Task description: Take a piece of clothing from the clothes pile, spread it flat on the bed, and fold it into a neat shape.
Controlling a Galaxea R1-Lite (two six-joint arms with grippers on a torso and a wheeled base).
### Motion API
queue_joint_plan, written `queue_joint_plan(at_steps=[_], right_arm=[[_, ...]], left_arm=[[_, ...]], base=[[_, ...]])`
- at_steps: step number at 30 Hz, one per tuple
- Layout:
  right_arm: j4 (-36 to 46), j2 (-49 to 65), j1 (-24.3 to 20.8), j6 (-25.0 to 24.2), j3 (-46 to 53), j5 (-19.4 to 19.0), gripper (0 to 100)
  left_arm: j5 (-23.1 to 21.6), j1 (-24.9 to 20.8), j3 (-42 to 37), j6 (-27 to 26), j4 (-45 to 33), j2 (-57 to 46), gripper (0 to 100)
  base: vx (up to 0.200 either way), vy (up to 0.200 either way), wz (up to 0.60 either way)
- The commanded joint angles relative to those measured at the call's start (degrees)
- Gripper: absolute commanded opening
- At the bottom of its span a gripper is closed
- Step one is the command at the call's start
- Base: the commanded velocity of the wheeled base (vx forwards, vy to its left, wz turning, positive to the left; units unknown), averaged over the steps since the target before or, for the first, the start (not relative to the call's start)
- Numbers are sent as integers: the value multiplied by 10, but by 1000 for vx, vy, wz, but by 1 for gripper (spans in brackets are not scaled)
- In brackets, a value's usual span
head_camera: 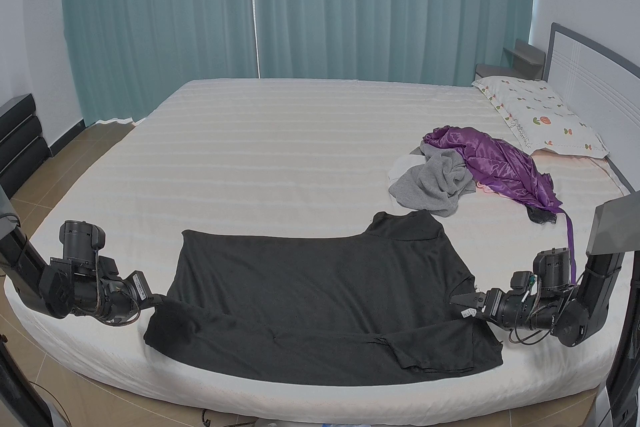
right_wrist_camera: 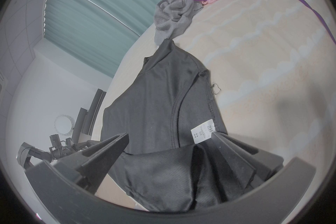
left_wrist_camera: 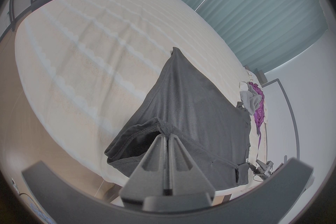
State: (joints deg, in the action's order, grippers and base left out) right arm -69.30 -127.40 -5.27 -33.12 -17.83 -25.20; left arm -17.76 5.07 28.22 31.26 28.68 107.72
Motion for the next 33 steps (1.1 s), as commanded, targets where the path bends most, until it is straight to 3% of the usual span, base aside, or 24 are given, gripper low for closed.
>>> queue_joint_plan(at_steps=[1,7,8,16,33], right_arm=[[0,-28,-2,6,-5,0,100],[0,-40,-2,31,0,0,100],[0,-38,0,34,3,0,0],[-16,-17,15,62,38,-1,0],[-151,44,22,48,133,-6,0]], left_arm=[[0,0,-1,0,1,-1,0],[0,0,-1,0,0,-1,0],[0,0,-1,0,0,-1,0],[1,1,-5,0,0,-1,0],[7,1,-22,-4,-1,-39,0]], base=[[0,0,0],[0,0,0],[0,0,0],[0,0,0],[0,0,0]])
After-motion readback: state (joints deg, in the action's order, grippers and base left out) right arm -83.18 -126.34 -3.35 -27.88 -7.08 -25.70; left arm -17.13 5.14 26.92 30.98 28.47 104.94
